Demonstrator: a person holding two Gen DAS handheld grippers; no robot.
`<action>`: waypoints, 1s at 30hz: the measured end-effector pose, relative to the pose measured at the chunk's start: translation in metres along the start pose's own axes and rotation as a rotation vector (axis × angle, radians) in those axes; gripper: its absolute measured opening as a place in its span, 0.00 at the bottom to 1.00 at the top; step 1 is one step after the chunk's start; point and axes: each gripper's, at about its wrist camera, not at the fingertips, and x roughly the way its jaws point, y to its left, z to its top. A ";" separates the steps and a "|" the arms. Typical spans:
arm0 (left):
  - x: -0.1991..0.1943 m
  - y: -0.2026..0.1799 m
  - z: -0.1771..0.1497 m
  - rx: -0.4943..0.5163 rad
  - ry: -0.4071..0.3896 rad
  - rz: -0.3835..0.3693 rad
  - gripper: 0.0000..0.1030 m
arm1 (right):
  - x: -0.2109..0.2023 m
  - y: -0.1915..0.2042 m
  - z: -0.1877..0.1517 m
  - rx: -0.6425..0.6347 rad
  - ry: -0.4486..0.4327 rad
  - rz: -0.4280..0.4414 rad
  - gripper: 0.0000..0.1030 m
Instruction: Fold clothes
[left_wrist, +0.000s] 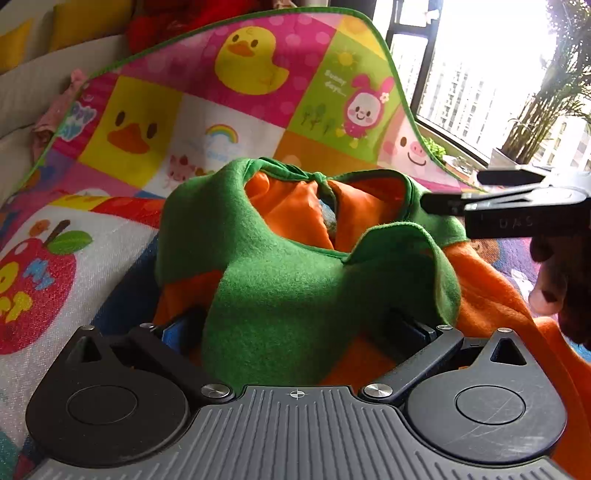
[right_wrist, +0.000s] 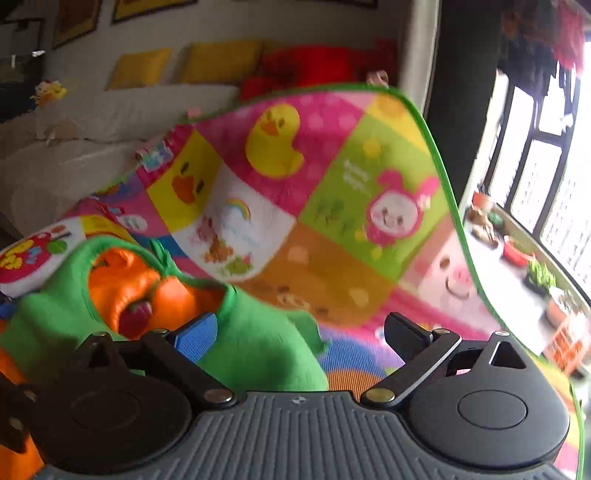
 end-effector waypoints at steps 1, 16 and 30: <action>0.001 0.000 0.000 -0.002 -0.002 -0.001 1.00 | -0.005 0.004 0.008 -0.019 -0.040 0.019 0.88; 0.000 0.003 0.001 -0.011 -0.012 -0.014 1.00 | 0.083 0.062 0.026 -0.192 0.145 0.124 0.47; -0.047 0.011 0.000 -0.027 -0.032 -0.085 1.00 | -0.022 0.056 0.022 -0.123 0.046 0.208 0.19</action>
